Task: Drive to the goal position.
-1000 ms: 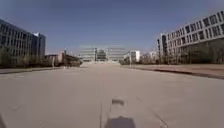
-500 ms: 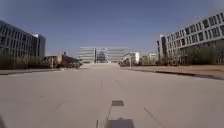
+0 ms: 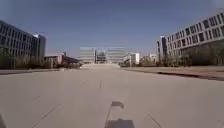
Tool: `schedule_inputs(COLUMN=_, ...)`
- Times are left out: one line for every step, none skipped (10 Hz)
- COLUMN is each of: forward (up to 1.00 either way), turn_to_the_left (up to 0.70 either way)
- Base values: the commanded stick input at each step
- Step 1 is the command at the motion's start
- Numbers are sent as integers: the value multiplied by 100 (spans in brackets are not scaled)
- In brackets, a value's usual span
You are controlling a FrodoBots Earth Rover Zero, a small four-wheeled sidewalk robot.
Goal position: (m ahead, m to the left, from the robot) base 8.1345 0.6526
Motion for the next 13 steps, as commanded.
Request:
schedule_inputs(forward=70, turn_to_the_left=0)
schedule_inputs(forward=70, turn_to_the_left=0)
schedule_inputs(forward=70, turn_to_the_left=0)
schedule_inputs(forward=70, turn_to_the_left=0)
schedule_inputs(forward=70, turn_to_the_left=0)
schedule_inputs(forward=70, turn_to_the_left=0)
schedule_inputs(forward=70, turn_to_the_left=0)
schedule_inputs(forward=70, turn_to_the_left=0)
schedule_inputs(forward=70, turn_to_the_left=0)
schedule_inputs(forward=70, turn_to_the_left=0)
schedule_inputs(forward=70, turn_to_the_left=0)
schedule_inputs(forward=70, turn_to_the_left=0)
schedule_inputs(forward=70, turn_to_the_left=0)
